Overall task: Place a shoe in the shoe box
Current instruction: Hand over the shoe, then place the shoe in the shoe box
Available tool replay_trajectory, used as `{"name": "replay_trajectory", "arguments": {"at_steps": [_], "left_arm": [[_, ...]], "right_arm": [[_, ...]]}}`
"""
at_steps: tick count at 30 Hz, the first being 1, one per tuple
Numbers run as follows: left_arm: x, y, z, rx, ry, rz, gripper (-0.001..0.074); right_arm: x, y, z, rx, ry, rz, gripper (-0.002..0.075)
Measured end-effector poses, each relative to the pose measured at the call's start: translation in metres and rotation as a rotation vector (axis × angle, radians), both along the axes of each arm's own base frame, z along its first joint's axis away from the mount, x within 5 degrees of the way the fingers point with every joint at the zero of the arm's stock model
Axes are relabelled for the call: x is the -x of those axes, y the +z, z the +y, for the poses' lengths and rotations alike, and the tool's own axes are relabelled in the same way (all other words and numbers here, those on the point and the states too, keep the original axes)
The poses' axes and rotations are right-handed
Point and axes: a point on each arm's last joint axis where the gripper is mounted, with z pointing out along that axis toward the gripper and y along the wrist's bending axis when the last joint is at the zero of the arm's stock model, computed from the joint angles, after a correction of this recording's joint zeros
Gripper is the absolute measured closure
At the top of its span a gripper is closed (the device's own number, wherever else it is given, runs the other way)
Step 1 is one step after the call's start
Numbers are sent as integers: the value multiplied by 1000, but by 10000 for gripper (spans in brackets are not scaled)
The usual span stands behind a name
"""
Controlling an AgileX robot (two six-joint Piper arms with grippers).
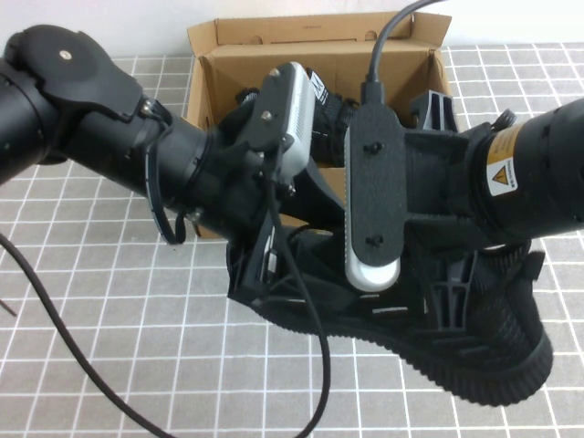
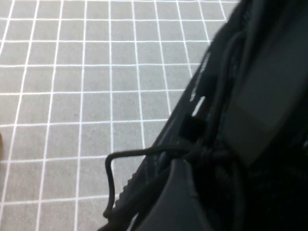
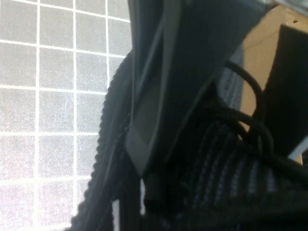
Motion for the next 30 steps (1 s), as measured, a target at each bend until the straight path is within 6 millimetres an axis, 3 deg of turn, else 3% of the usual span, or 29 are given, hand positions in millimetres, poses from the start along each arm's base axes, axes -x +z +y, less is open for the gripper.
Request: {"name": "replay_trajectory", "arguments": {"at_steps": [12,18,22,26,30], "left_arm": [[4,-1,-4,-18,-29,-21,409],[2,-2,-4,-19,-20,-33,637],[2,-2,-4,-21,-16,-29,670],[2,-3,-3,-43,-6,-17,692],[3,-4,-2,-59,-12,-6,699]], "right_arm": [[0,0,0,0,0,0,732],[1,0,0,-1,2,12,732],[1,0,0,-3,3,14,722],[1,0,1,-8,-1,15,578],[-1,2,0,-23,-39,12,338]]}}
